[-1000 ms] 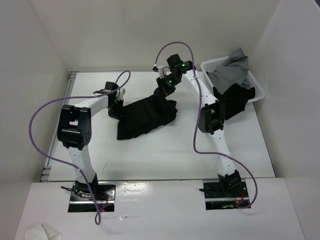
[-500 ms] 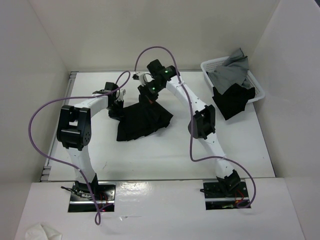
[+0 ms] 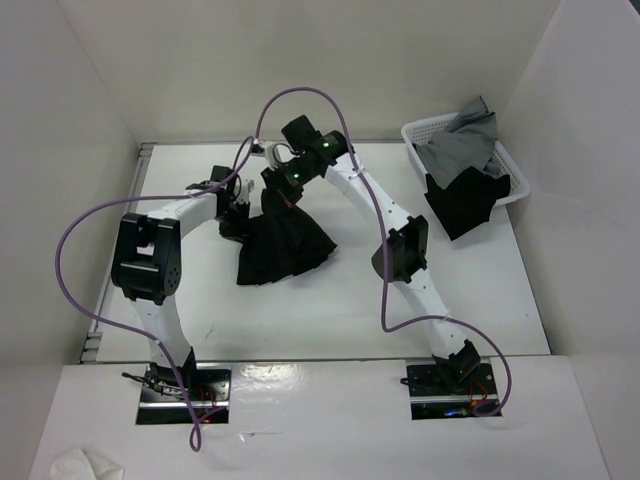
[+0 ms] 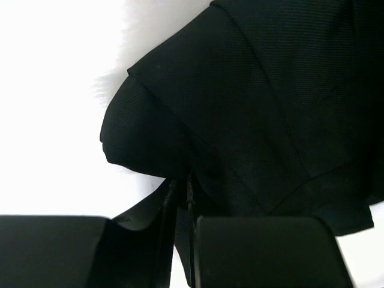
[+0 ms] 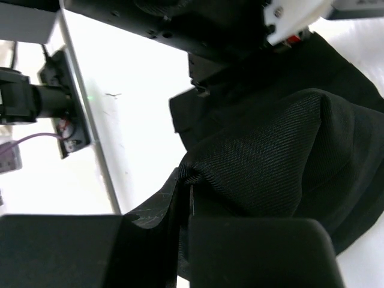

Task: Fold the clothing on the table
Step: Fold the skirt

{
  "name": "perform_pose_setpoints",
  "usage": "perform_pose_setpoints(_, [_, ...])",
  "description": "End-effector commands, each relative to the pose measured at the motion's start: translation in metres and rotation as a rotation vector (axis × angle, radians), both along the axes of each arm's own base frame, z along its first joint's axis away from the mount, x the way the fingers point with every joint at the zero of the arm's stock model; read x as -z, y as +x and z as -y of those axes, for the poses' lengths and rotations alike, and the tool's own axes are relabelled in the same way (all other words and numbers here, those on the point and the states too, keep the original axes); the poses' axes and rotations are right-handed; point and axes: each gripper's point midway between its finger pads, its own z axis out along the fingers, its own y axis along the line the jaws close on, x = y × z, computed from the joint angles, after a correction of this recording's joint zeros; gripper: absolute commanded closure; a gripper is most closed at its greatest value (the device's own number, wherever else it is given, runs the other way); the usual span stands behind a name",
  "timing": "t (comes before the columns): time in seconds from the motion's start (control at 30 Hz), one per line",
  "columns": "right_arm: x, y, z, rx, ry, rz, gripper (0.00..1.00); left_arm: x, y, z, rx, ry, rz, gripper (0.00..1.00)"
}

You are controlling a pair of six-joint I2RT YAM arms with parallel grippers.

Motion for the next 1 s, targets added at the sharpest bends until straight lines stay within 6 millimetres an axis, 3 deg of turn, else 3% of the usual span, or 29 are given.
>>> perform_pose_setpoints(0.0, [-0.044, -0.010, -0.020, -0.055, 0.137, 0.052, 1.00, -0.013, -0.004, 0.010, 0.026, -0.038, 0.025, 0.85])
perform_pose_setpoints(0.13, [-0.028, -0.012, -0.029, -0.077, 0.139, 0.023, 0.96, -0.014, -0.007, 0.011, 0.030, -0.048, 0.023, 0.85])
perform_pose_setpoints(0.23, [-0.014, -0.008, -0.032, -0.076, 0.128, 0.009, 0.64, -0.014, -0.007, 0.012, 0.042, -0.053, 0.024, 0.85])
perform_pose_setpoints(0.27, [-0.007, -0.004, -0.033, -0.070, 0.119, 0.011, 0.44, -0.018, -0.007, 0.012, 0.042, -0.055, 0.033, 0.85])
perform_pose_setpoints(0.37, [0.003, -0.001, -0.033, -0.063, 0.099, 0.018, 0.20, -0.018, -0.007, 0.014, 0.046, -0.064, 0.032, 0.85])
perform_pose_setpoints(0.5, [0.013, 0.003, -0.032, -0.051, 0.077, 0.016, 0.11, -0.019, -0.010, 0.015, 0.058, -0.070, 0.033, 0.82])
perform_pose_setpoints(0.7, [0.023, 0.006, -0.030, -0.040, 0.047, 0.022, 0.10, -0.031, -0.008, 0.008, 0.060, -0.076, 0.047, 0.76])
perform_pose_setpoints(0.83, [0.005, 0.006, -0.027, -0.040, 0.059, 0.057, 0.10, -0.058, 0.011, -0.025, -0.003, -0.068, 0.101, 0.69])
perform_pose_setpoints(0.97, [-0.021, 0.001, -0.022, -0.035, 0.075, 0.090, 0.09, -0.106, 0.026, -0.066, -0.081, -0.055, 0.208, 0.57])
